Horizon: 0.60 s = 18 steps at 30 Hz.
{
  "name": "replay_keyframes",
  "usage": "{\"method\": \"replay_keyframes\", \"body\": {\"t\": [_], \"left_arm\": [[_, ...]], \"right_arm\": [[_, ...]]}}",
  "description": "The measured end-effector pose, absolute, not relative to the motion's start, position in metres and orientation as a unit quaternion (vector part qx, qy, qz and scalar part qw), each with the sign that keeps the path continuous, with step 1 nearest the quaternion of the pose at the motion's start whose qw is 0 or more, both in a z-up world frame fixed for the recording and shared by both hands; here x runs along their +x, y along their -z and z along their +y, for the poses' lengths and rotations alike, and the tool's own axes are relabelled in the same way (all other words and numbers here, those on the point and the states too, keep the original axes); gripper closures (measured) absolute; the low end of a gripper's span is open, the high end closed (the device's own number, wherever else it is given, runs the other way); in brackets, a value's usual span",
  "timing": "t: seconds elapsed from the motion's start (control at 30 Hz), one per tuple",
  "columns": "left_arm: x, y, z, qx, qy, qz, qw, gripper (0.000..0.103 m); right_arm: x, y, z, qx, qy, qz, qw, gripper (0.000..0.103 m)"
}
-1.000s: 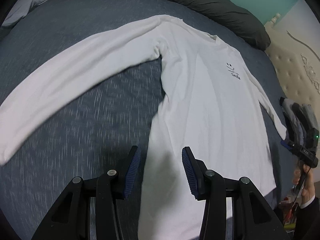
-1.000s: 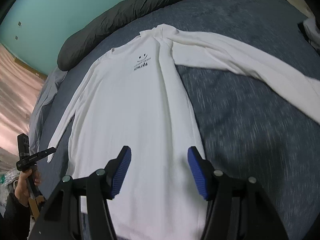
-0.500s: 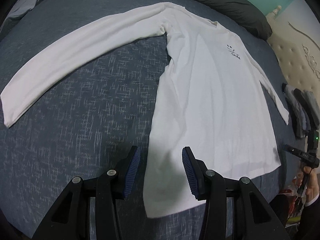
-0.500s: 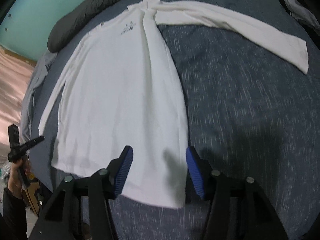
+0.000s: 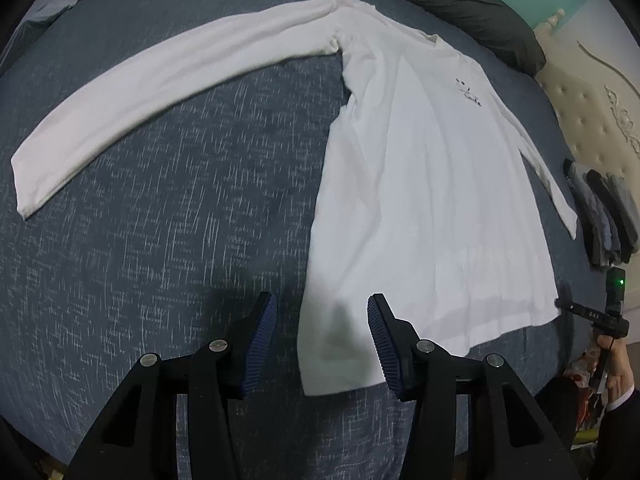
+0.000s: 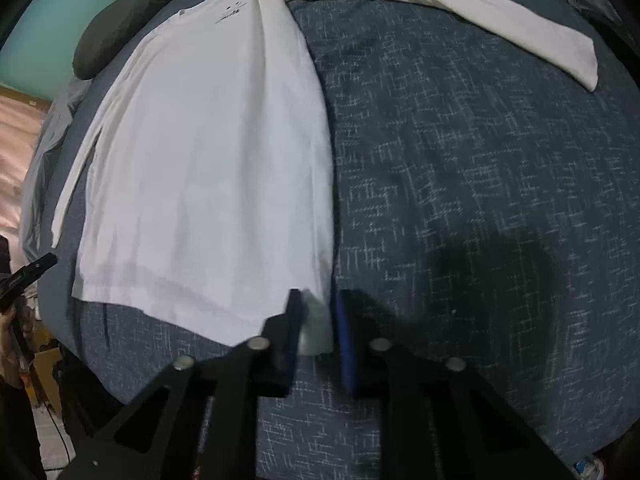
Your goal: Fold clothes
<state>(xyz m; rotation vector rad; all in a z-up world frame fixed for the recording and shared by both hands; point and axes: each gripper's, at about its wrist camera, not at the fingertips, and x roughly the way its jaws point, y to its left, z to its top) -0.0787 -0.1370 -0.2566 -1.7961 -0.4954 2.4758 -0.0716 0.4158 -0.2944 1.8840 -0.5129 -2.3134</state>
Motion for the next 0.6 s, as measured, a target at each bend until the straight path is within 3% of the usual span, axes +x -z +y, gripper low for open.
{"method": "replay_keyframes", "body": {"t": [0.6], "left_arm": [[-0.074,0.282,-0.132,-0.606,-0.778,-0.168,0.022,0.051]], "right_arm": [[-0.052,0.263,0.466,0.543,0.802,-0.247,0.029,0.097]]}}
